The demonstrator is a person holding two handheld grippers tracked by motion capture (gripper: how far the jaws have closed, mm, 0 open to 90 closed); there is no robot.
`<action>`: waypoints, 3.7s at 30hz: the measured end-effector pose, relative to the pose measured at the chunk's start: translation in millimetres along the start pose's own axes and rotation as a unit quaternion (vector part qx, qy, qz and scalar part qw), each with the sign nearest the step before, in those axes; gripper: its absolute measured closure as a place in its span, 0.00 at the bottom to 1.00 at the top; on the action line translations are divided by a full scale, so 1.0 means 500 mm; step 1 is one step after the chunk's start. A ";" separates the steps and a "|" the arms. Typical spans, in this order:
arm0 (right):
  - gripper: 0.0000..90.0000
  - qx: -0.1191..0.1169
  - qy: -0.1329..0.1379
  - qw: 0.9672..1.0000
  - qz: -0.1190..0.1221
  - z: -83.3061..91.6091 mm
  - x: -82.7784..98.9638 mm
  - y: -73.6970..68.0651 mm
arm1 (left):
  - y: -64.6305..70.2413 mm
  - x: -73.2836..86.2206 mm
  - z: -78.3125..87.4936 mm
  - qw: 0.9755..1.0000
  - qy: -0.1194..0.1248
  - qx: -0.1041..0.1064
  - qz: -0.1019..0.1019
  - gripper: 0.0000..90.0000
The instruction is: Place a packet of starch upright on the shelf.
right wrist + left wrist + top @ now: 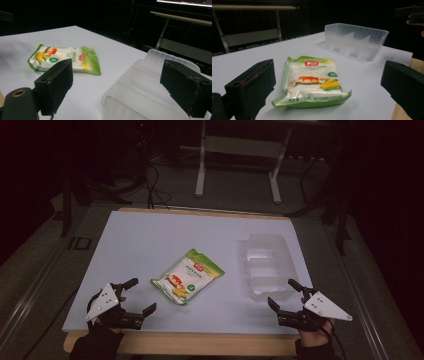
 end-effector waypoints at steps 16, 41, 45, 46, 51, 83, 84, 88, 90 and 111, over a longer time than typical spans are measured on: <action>0.12 -0.010 -0.021 1.000 -0.007 -0.007 0.003 -0.006 | 0.020 0.010 -0.017 0.996 -0.084 0.010 -0.017 0.00; 0.13 -0.033 -0.018 0.999 -0.003 -0.004 -0.019 -0.026 | 0.078 -0.058 -0.031 0.988 -0.123 0.090 -0.031 0.00; 0.13 -0.038 -0.010 0.999 -0.005 -0.001 -0.024 -0.028 | 0.079 -0.077 -0.033 0.987 -0.128 0.092 -0.033 0.00; 0.13 -0.036 -0.007 0.999 -0.003 -0.001 -0.026 -0.028 | 0.079 -0.080 -0.034 0.987 -0.131 0.090 -0.034 0.00; 0.13 -0.031 -0.002 0.999 -0.005 0.002 -0.029 -0.027 | 0.078 -0.099 -0.047 0.985 -0.140 0.090 -0.039 0.00; 0.13 -0.030 0.000 1.000 0.000 0.001 -0.027 -0.025 | -0.015 -0.171 -0.230 0.981 -0.177 0.074 -0.007 0.01; 0.13 -0.030 0.001 1.000 -0.002 0.002 -0.027 -0.025 | -0.020 -0.169 -0.236 0.981 -0.181 0.073 -0.006 0.01; 0.13 -0.040 -0.001 0.999 -0.012 0.000 -0.027 -0.026 | -0.042 -0.158 -0.261 0.979 -0.195 0.064 0.004 0.01; 0.13 -0.043 0.000 0.999 -0.018 0.001 -0.027 -0.026 | -0.053 -0.149 -0.276 0.977 -0.205 0.056 0.002 0.01; 0.13 -0.055 -0.008 0.998 -0.021 -0.004 -0.018 -0.026 | -0.160 -0.074 -0.407 0.951 -0.304 0.004 0.051 0.12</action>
Point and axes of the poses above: each handheld gripper's, and its own axes: z roughly backward along the jaws, x roughly out of its underside, y roughly to its right, the point moved 3 cm from there along -z, roughly forward along the jaws, and after that the axes turned 8 degrees about z, right-handed, at the moved point
